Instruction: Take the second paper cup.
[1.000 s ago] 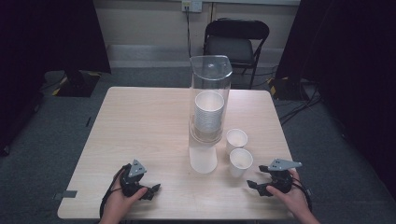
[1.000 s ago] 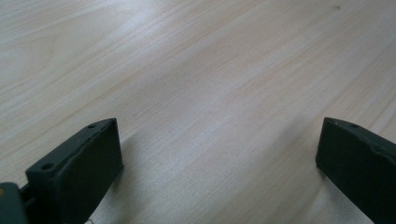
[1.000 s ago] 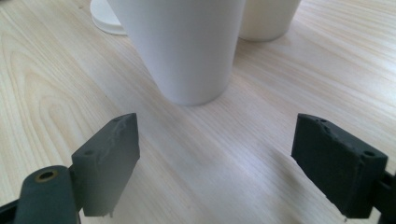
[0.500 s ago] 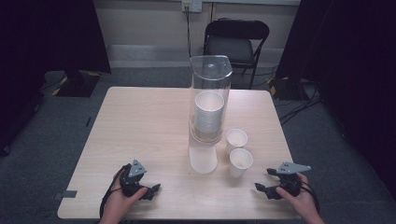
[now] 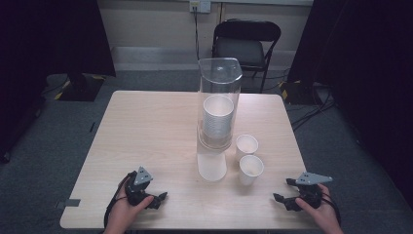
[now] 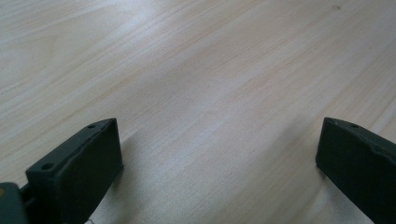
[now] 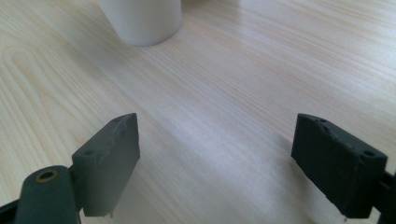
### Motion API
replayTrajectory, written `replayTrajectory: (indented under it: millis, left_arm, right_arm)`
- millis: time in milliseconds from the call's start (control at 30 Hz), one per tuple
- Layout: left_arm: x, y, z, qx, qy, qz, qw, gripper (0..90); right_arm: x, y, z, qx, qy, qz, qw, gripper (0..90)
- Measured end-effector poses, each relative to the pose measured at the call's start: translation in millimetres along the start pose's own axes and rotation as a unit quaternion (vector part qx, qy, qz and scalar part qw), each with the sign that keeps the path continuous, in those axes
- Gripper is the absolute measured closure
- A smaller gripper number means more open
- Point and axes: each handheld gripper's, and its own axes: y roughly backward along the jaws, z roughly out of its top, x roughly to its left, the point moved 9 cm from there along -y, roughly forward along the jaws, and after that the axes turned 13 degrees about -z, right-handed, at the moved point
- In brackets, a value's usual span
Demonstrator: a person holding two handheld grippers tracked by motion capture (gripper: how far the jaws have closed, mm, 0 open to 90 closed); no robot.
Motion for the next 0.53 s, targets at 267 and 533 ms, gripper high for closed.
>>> replayTrajectory:
  millis: [267,533]
  left_arm:
    - [-0.1,0.0,0.0,0.0,0.0,0.0,1.0,0.0]
    - [-0.1,-0.1,0.1,-0.001,0.0,0.0,1.0,0.0]
  right_arm:
    - [-6.7,1.6,-7.1,0.001,0.024,-0.013,0.9996,14.7]
    - [-6.1,1.3,-7.8,0.003,0.033,-0.017,0.9993,14.0]
